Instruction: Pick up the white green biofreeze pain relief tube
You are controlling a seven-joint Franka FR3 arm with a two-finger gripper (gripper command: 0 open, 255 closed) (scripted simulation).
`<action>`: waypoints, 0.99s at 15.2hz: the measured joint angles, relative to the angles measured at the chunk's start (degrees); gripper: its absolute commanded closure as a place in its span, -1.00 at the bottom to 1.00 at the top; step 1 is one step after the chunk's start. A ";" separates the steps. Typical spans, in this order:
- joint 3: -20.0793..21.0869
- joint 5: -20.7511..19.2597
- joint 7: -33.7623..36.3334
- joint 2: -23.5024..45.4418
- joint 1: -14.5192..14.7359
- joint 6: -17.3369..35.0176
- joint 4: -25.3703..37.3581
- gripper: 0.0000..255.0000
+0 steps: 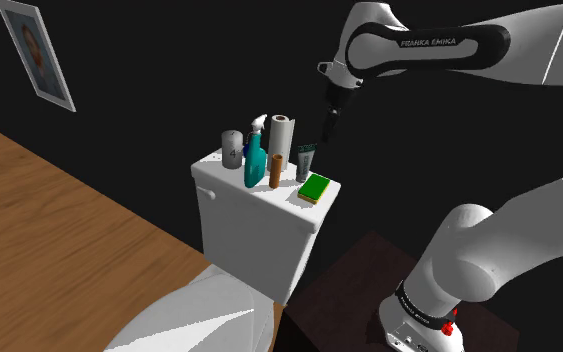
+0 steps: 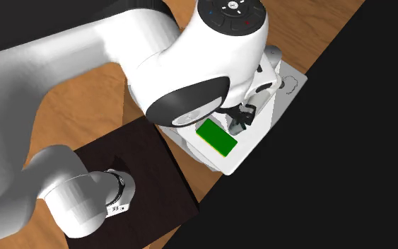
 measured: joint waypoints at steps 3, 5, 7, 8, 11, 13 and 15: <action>-2.11 0.19 -10.02 6.28 2.53 3.23 2.58 -1.00; -3.25 0.59 -16.73 10.22 4.01 5.16 4.25 -1.00; -3.96 1.37 -22.58 14.64 5.30 6.71 6.78 -1.00; -4.08 1.51 -23.90 15.47 5.52 7.43 6.80 -1.00; -4.24 1.66 -25.12 16.46 5.68 9.82 5.35 -1.00; -4.28 1.73 -25.25 16.81 5.71 11.15 4.37 -1.00; -4.30 1.84 -25.27 17.33 5.76 12.63 3.37 -1.00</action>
